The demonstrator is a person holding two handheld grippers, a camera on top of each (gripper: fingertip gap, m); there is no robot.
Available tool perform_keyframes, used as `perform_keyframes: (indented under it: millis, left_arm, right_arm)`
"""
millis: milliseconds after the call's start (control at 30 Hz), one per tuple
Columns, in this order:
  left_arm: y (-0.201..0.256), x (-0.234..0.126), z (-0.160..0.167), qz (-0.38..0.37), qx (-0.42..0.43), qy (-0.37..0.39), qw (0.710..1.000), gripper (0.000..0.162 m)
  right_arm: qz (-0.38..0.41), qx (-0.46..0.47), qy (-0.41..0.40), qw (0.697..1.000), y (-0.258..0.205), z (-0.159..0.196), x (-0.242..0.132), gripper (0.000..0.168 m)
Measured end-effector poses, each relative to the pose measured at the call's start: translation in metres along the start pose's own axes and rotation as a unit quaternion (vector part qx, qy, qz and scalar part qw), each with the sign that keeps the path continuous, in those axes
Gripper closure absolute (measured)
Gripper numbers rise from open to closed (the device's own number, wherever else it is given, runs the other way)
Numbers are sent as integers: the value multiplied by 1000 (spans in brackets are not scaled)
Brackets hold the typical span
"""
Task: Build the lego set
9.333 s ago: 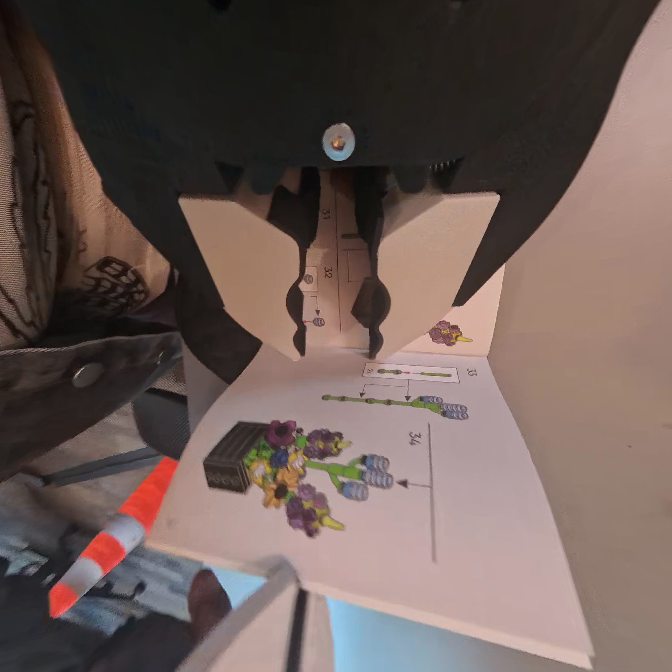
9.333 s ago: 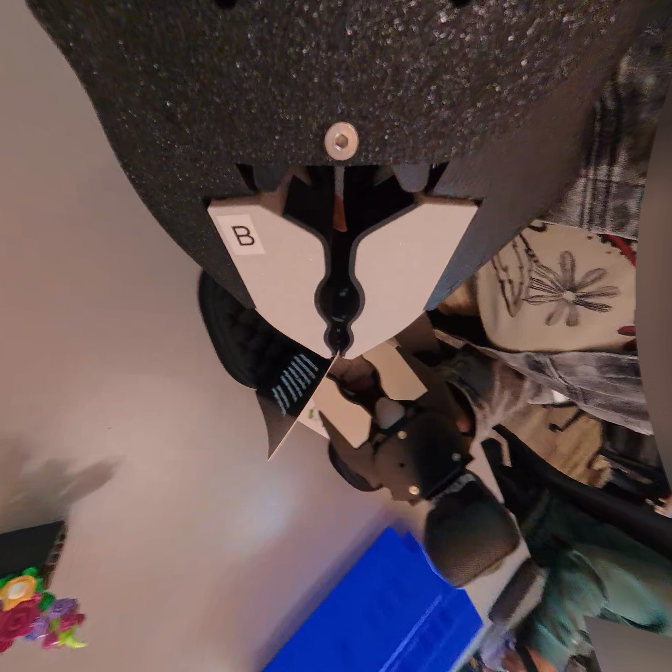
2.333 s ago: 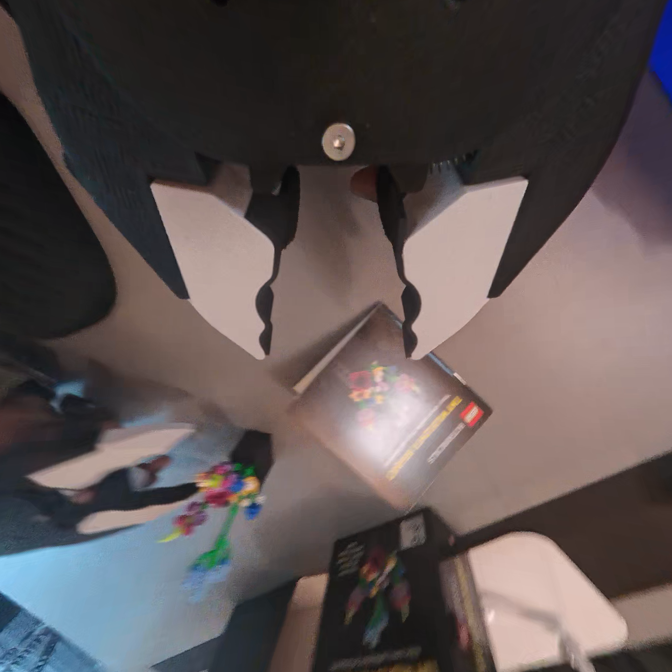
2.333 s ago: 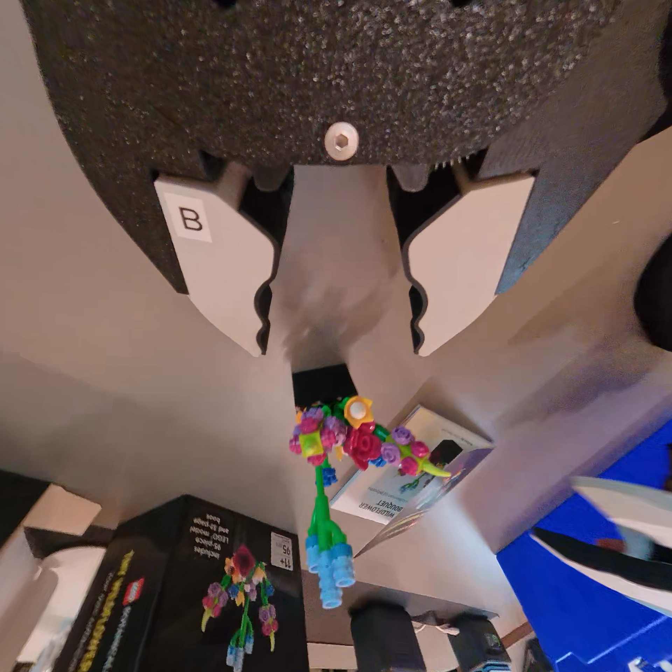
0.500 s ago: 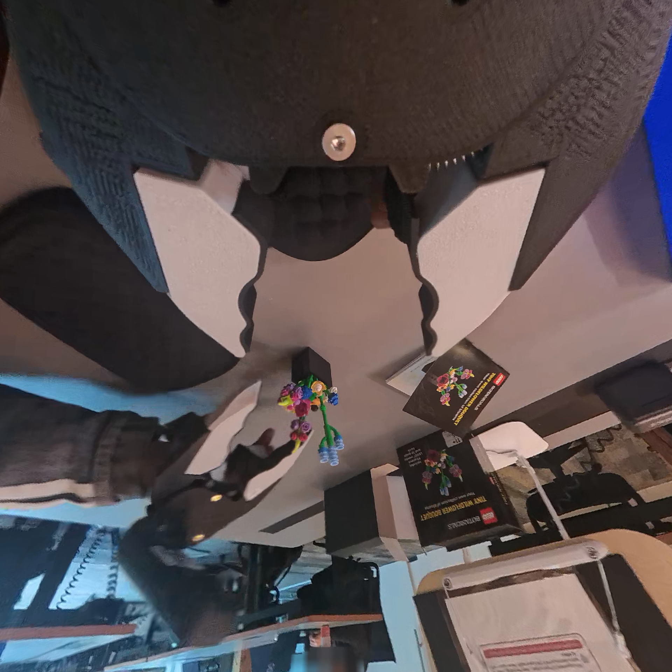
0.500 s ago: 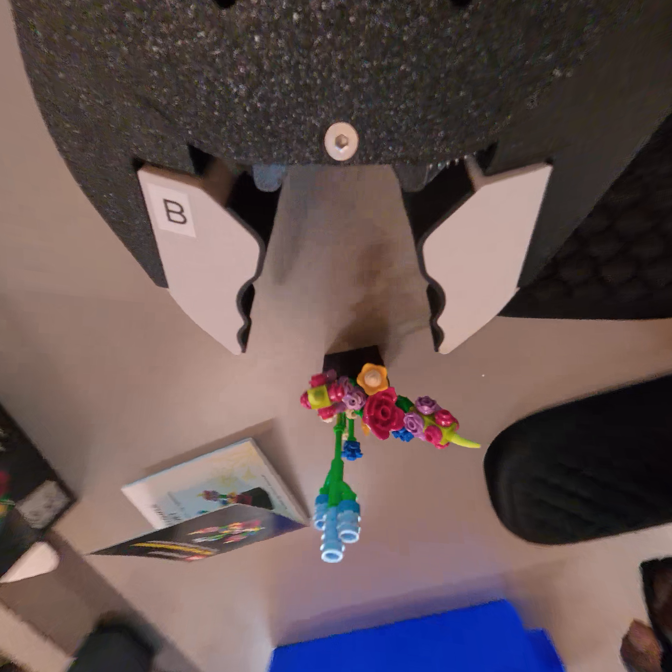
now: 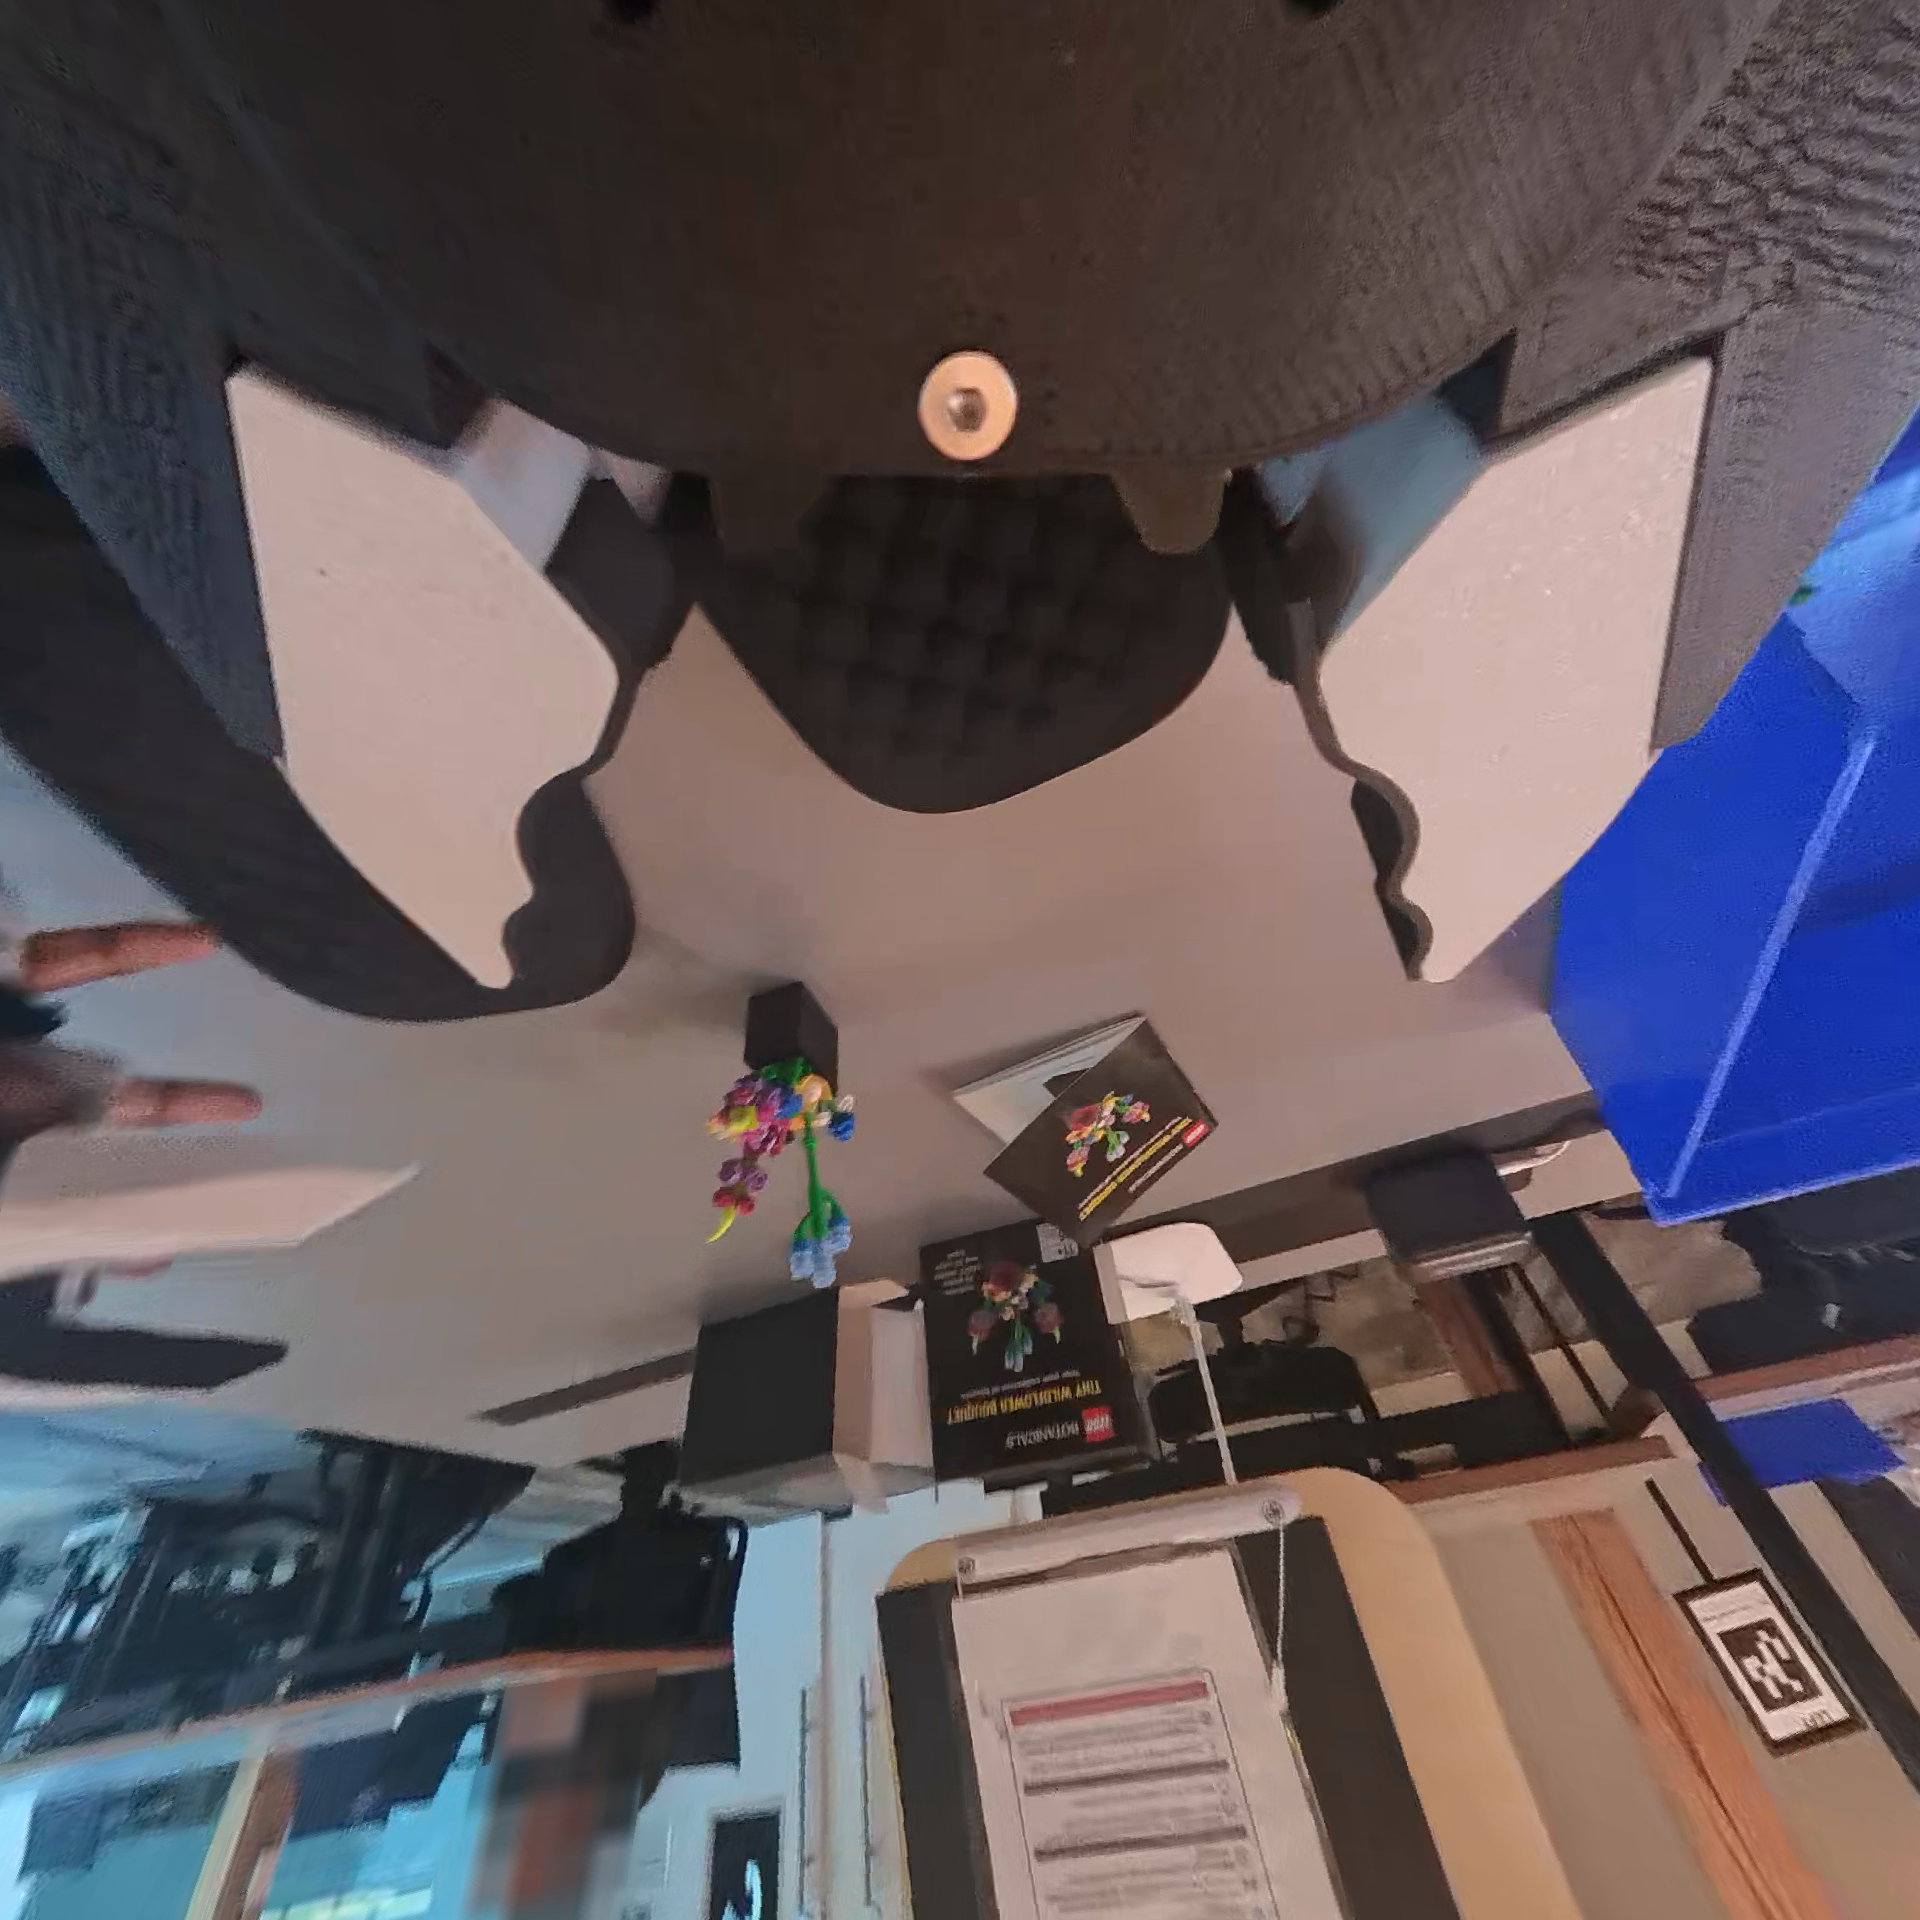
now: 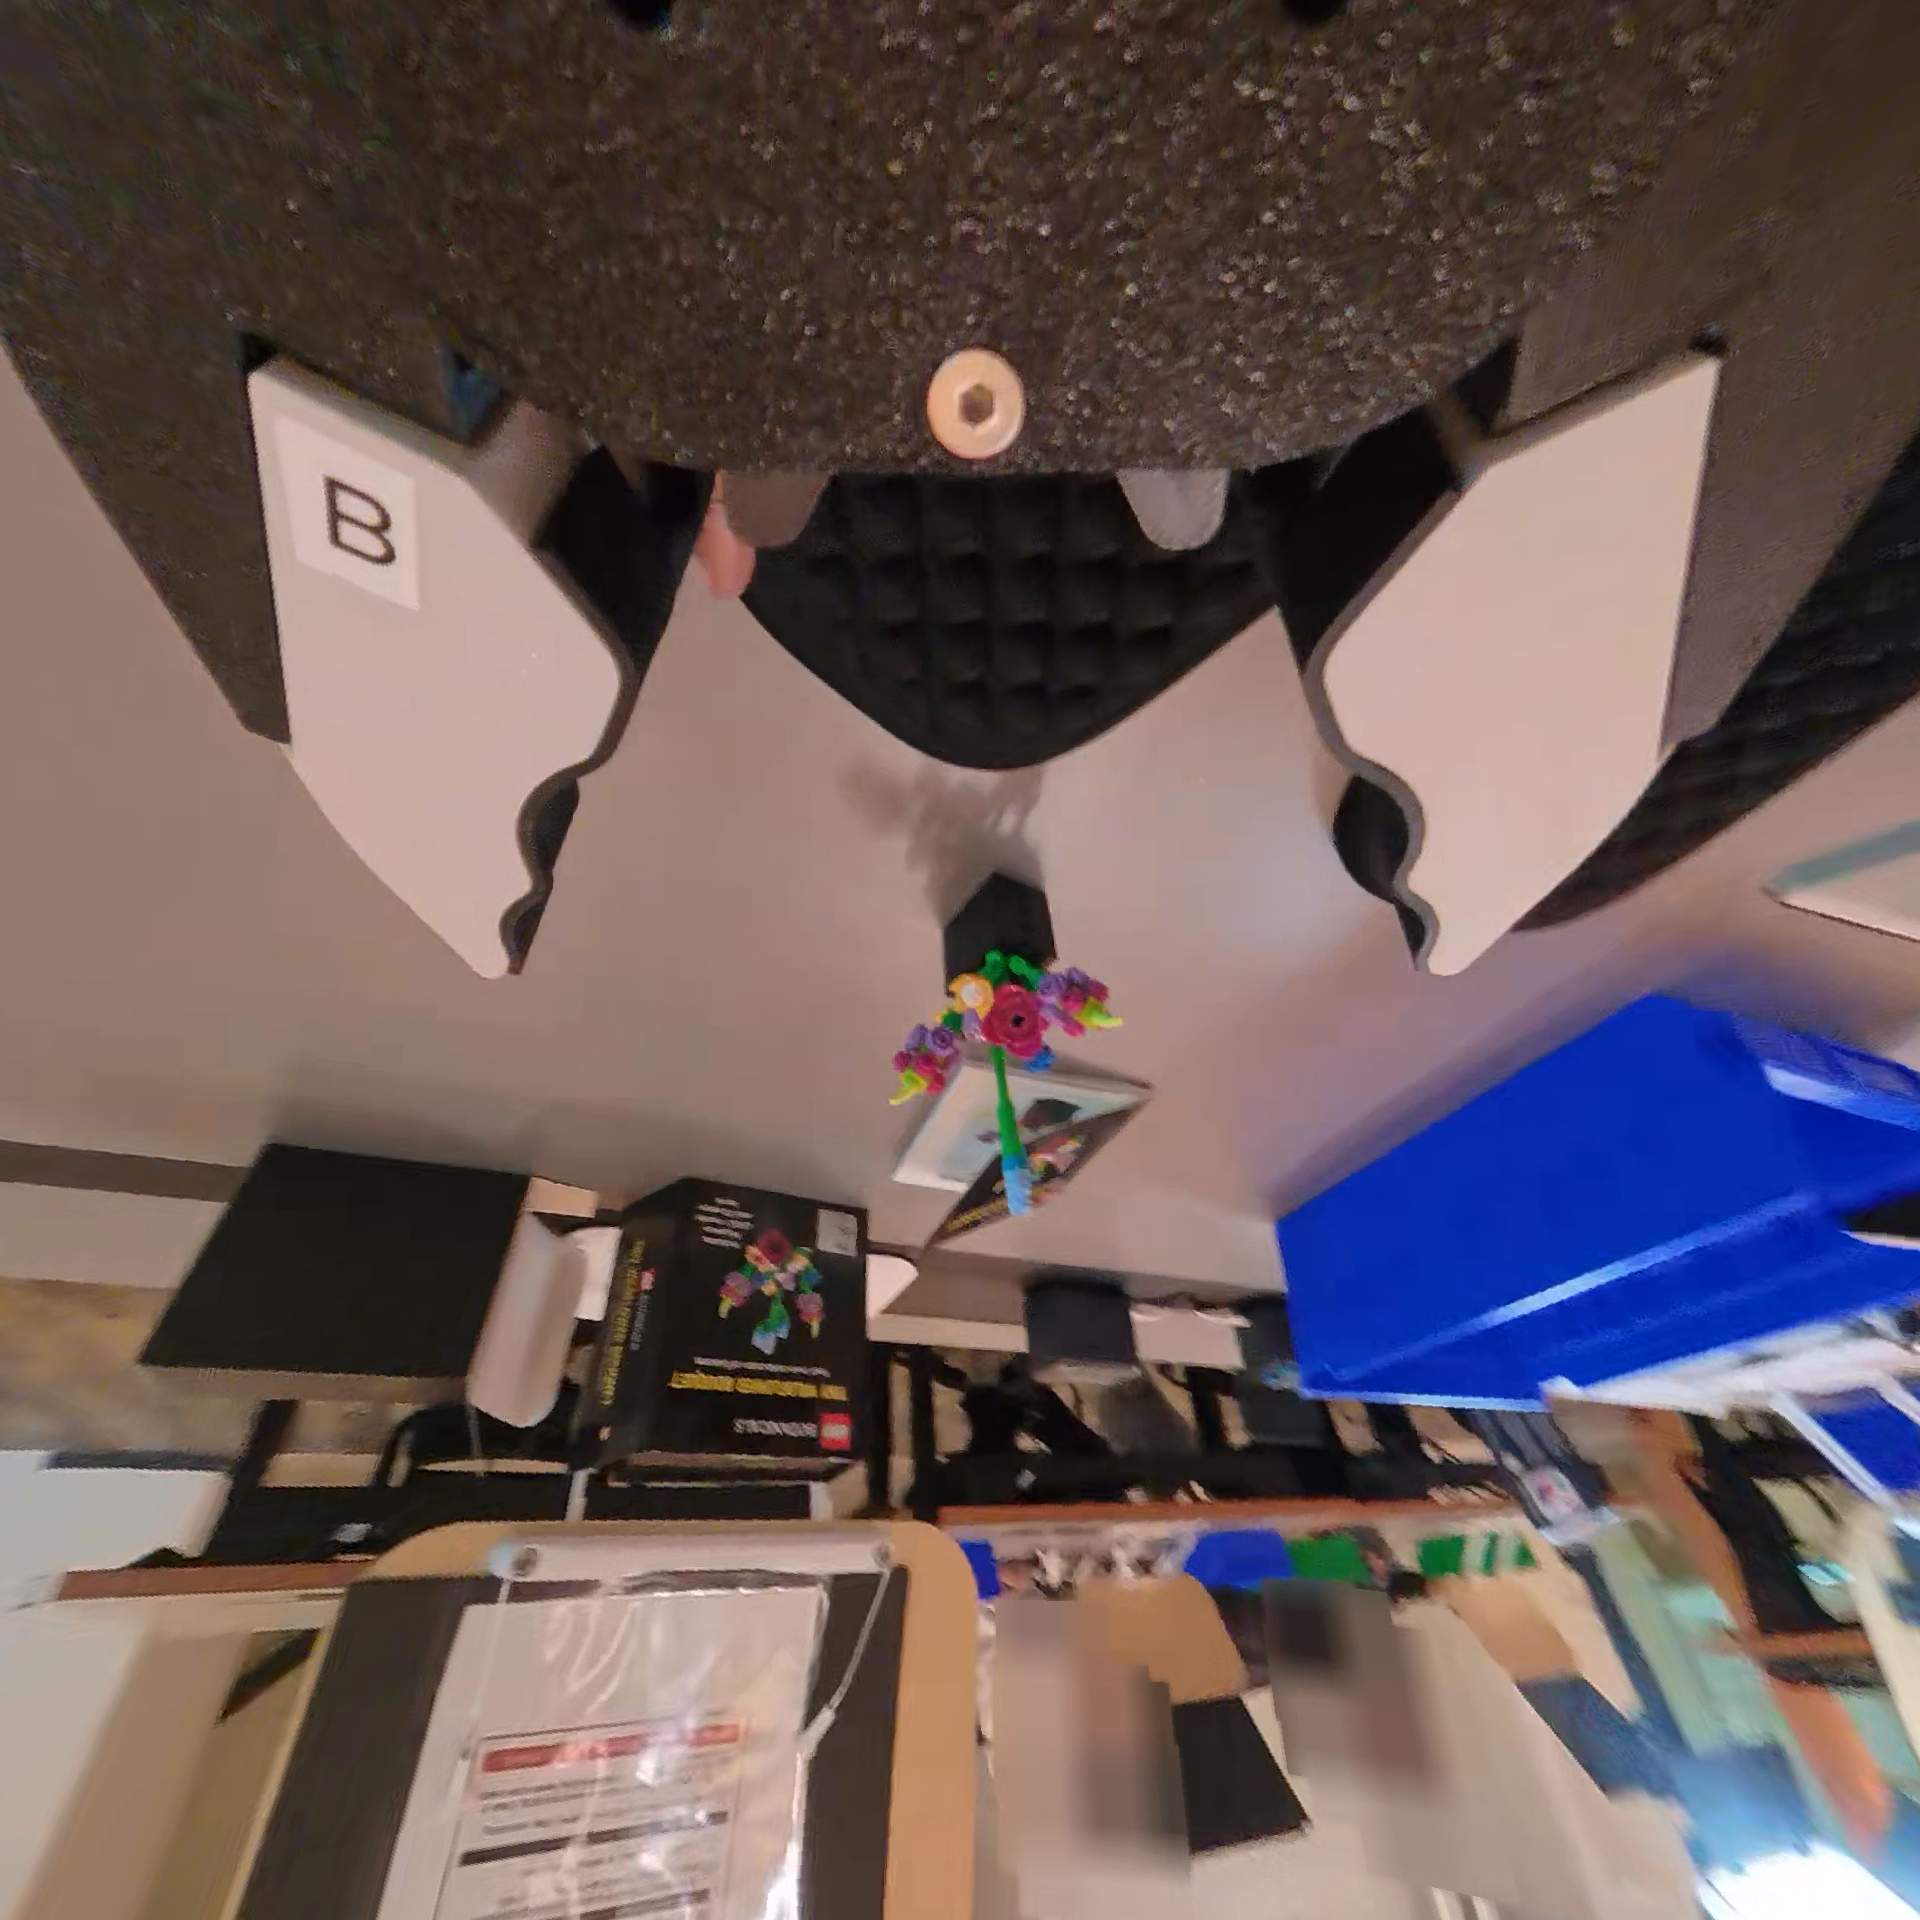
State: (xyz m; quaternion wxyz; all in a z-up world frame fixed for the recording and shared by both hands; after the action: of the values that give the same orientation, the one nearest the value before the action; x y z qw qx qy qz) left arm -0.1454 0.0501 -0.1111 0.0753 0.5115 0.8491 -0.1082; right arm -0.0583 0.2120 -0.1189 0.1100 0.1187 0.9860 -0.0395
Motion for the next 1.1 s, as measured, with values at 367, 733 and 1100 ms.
perform_keyframes:
  millis: [367,733,1100]
  left_arm:
    - [5,-65,27,-25,-58,-4,998,17]
    - [35,-105,24,-35,-3,16,999,19]
    - [27,-94,43,-56,-9,-15,998,17]
  right_arm:
    - [64,45,-39,996,-19,44,-53,21]
    - [68,-29,-8,997,-67,36,-93,23]
    - [79,-58,21,995,-61,46,-78,21]
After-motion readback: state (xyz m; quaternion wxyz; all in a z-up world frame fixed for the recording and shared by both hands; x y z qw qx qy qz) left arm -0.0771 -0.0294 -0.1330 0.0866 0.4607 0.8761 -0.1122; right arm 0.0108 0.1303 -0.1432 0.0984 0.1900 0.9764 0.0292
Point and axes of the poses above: each gripper's, where its closed fingertips meet, x out along the fingers, z out of its underside, y = z × x across the jaws, the point moved 1 cm from there along -x, back along the fingers, and after that the axes turned 5 degrees about -y, right-handed, at the moved point
